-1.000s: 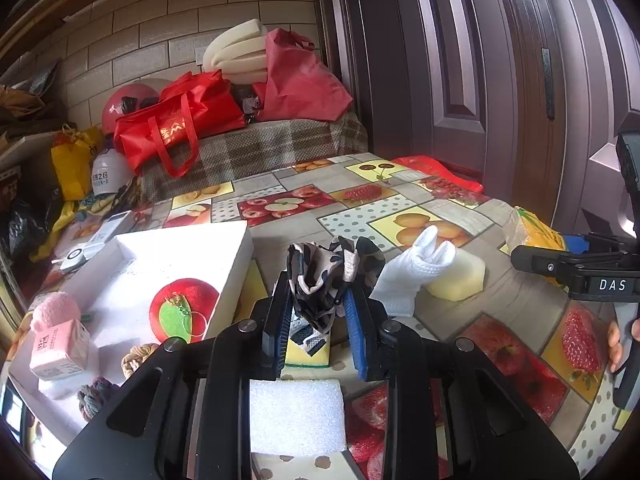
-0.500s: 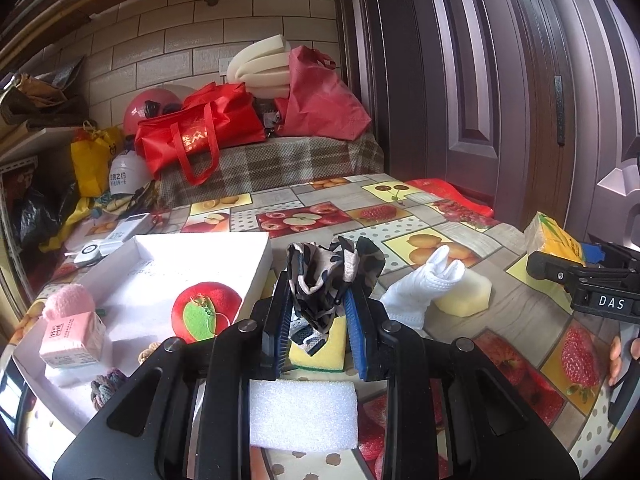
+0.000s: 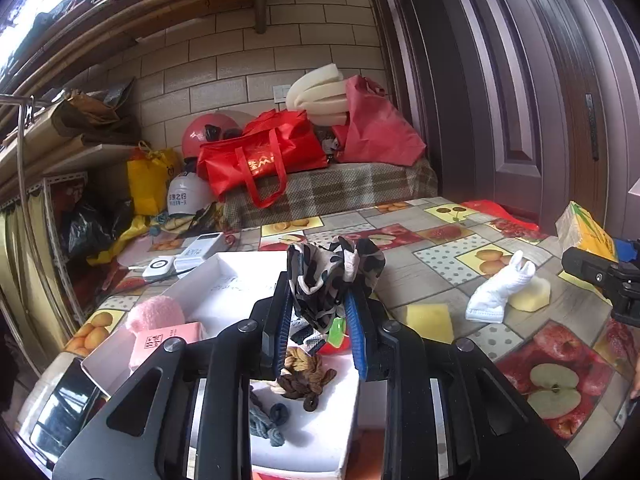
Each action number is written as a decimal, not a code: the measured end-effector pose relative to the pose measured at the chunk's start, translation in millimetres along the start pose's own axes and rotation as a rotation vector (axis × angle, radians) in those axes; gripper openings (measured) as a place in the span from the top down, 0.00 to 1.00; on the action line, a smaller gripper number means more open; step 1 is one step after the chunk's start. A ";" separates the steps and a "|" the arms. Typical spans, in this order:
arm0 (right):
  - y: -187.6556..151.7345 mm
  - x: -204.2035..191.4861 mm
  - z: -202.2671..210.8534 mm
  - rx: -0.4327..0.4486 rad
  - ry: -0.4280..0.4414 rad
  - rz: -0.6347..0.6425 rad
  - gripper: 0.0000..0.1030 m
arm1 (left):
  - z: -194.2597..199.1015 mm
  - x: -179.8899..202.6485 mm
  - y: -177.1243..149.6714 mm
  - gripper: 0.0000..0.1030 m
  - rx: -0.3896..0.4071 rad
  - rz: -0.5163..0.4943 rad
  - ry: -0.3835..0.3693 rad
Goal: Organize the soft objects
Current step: 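Carry the patterned cloth and yellow tissue pack into the box and open both grippers, then move both grippers back out to the table toward the foam pieces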
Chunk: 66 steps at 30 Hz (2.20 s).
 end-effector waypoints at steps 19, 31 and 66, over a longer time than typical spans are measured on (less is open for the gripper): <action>1.0 -177.2 -47.4 -0.001 0.286 0.204 0.21 | -45.9 -118.5 -3.9 0.76 -0.059 0.210 0.162; 5.0 -203.8 -83.3 -0.047 0.297 0.216 0.20 | -85.1 -127.7 -14.6 0.75 -0.203 0.221 0.142; -2.1 -189.3 -67.3 -0.069 0.246 0.223 0.00 | -44.8 -126.6 -13.3 0.00 -0.093 0.311 0.107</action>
Point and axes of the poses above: each gripper's, at about its wrist camera, not at the fingertips, and z roughly against the way its jaws point, x to its right, y to its top, the point moved 7 cm from there along -z, roughly the way its jaws point, and after that the axes turned 3 degrees about -y, right-handed, at the moved point
